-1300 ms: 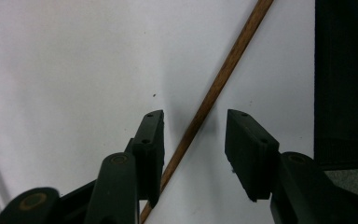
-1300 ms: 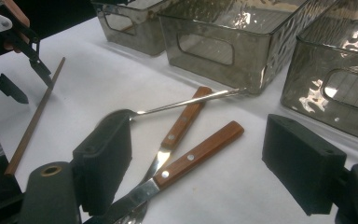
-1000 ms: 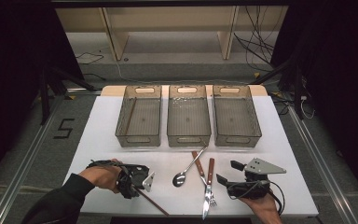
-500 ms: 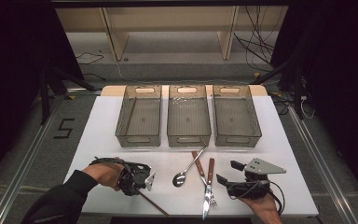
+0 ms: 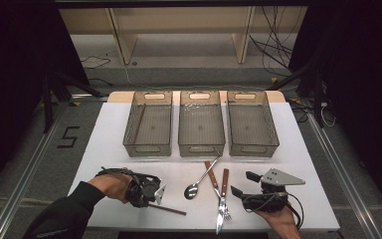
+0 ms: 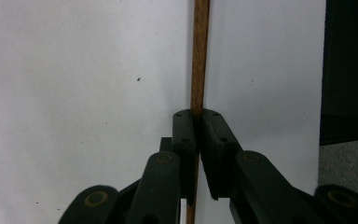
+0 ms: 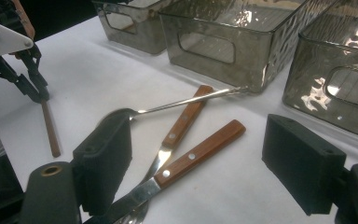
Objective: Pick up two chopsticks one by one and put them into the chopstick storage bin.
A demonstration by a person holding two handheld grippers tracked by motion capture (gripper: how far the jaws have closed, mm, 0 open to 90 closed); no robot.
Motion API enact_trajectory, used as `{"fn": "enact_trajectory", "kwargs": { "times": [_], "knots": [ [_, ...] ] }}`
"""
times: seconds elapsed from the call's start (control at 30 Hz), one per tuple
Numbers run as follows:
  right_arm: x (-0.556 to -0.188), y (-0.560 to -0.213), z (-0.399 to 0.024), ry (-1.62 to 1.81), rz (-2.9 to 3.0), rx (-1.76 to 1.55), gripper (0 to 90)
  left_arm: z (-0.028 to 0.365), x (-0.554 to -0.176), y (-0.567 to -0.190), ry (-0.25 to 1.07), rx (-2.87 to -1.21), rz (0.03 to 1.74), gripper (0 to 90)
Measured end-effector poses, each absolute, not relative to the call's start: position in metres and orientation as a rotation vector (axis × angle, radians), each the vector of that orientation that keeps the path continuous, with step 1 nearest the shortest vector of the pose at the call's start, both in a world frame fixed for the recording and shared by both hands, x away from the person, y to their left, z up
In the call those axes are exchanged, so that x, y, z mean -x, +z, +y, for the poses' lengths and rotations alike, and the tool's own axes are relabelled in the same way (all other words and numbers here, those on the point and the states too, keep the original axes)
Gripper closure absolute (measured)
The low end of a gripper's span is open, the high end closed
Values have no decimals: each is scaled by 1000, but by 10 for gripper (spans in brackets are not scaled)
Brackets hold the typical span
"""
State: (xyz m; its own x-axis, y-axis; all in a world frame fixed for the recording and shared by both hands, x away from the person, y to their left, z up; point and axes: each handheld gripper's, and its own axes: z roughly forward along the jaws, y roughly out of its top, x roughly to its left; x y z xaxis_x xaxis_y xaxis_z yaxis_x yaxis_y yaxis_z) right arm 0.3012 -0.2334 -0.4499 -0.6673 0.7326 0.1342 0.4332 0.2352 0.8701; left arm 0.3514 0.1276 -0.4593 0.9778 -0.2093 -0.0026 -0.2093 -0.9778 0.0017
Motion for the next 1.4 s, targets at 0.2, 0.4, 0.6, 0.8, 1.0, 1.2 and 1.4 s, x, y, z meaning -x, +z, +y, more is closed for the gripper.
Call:
{"fn": "enact_trajectory", "kwargs": {
  "times": [0.2, 0.4, 0.6, 0.8, 1.0, 1.2, 1.4],
  "knots": [
    [-301, -450, -233, 1402, 2211, -1084, 246, 128, -351, -458, -31, -3114, -307, 847],
    [-301, -450, -234, 1402, 2210, -1083, 247, 131, -354, -447, 13, -3100, -243, 850],
    [-301, -450, -234, 1402, 2207, -1082, 247, 142, -363, -425, 78, -3033, -92, 849],
    [-301, -450, -234, 1403, 2206, -1082, 246, 152, -382, -401, 186, -2943, 188, 849],
    [-301, -450, -234, 1403, 2205, -1082, 246, 165, -407, -380, 291, -2795, 475, 849],
    [-301, -450, -234, 1403, 2204, -1081, 246, 177, -432, -365, 317, -2654, 704, 848],
    [-301, -450, -234, 1404, 2204, -1080, 246, 184, -456, -351, 345, -2560, 867, 849]
  ]
}}
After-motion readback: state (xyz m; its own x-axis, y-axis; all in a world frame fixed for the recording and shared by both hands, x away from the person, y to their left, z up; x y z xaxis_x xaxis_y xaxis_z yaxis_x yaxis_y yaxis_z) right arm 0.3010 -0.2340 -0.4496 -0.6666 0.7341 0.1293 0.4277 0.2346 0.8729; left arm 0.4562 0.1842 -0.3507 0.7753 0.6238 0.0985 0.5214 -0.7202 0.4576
